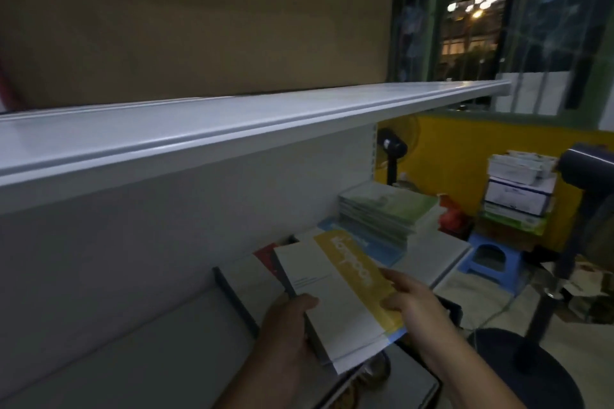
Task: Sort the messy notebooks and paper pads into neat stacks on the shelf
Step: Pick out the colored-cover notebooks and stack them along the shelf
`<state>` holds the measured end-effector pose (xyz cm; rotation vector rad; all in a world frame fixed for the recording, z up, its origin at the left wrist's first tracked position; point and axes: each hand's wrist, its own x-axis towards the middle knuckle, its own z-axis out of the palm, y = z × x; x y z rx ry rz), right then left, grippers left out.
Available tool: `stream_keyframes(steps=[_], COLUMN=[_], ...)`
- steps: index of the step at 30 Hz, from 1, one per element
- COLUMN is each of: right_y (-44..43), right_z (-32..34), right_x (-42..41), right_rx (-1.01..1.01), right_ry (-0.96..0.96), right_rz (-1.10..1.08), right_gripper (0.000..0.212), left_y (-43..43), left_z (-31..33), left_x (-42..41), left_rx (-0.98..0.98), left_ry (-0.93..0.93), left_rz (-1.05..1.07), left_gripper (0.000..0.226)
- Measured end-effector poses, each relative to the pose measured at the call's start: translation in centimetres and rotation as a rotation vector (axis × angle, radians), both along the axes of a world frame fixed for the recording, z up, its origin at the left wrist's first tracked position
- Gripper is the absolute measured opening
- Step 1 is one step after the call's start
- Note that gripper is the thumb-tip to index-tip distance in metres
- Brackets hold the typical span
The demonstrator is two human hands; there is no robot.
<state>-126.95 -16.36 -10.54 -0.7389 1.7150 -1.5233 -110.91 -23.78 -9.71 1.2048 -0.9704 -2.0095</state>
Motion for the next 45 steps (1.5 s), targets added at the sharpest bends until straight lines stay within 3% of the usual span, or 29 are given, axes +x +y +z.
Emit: stream_keyframes(steps=[1, 3, 6, 8, 12, 15, 21, 27, 31, 36, 38, 39, 43, 45], right_y=[-1.0, -2.7, -5.1, -6.7, -9.3, -10.9, -12.1, -12.6, -12.0, -12.3, -13.2, -13.8, -13.6, -11.5], right_z=[0.0, 0.0, 0.3, 0.0, -0.9, -2.2, -6.1, -6.0, -5.7, -5.6, -6.4, -6.8, -2.5, -0.1], right_x=[-1.6, -4.6, -8.0, -9.6, -11.7, -12.9, -12.8, -12.9, -12.5, -12.2, -11.1, -9.7, 2.9, 12.4], right_rx=[0.028, 0.077, 0.104, 0.104, 0.073, 0.089, 0.174, 0.211, 0.239, 0.333, 0.321, 0.277, -0.258, -0.414], right_ry=[0.025, 0.103, 0.273, 0.344, 0.396, 0.460, 0.857, 0.944, 0.972, 0.969, 1.128, 1.204, 1.320, 1.401], right_rz=[0.007, 0.048, 0.120, 0.150, 0.154, 0.153, 0.195, 0.196, 0.187, 0.213, 0.226, 0.247, 0.235, 0.407], right_gripper=[0.042, 0.040, 0.045, 0.046, 0.039, 0.042, 0.039, 0.035, 0.035, 0.039, 0.078, 0.085, 0.063, 0.053], left_y=[-0.7, -2.4, -4.7, -5.7, -6.7, -7.2, -7.9, -8.6, -7.7, -5.3, -4.5, -4.5, -5.1, -3.6], left_z=[-0.5, -1.5, -2.7, -2.9, -1.9, -1.4, -3.4, -4.1, -3.1, 0.7, 1.7, 1.8, 1.8, 2.3], left_x=[-1.9, -5.1, -8.7, -10.2, -12.3, -13.6, -15.1, -15.6, -14.5, -9.7, -5.1, -2.2, 11.2, 19.1], left_rx=[0.006, 0.041, 0.017, 0.010, -0.056, -0.128, -0.141, -0.089, -0.139, -0.398, -0.528, -0.602, -0.849, -0.890], left_ry=[-0.045, -0.118, -0.068, -0.055, -0.091, -0.198, -0.301, -0.243, -0.278, -0.308, -0.411, -0.509, -1.106, -1.365], left_rz=[0.034, 0.092, 0.160, 0.190, 0.267, 0.235, 0.237, 0.249, 0.220, 0.138, 0.167, 0.192, 0.159, 0.124], left_gripper=[0.008, 0.046, 0.090, 0.104, 0.071, 0.060, 0.068, 0.095, 0.062, 0.046, 0.040, 0.042, 0.051, 0.053])
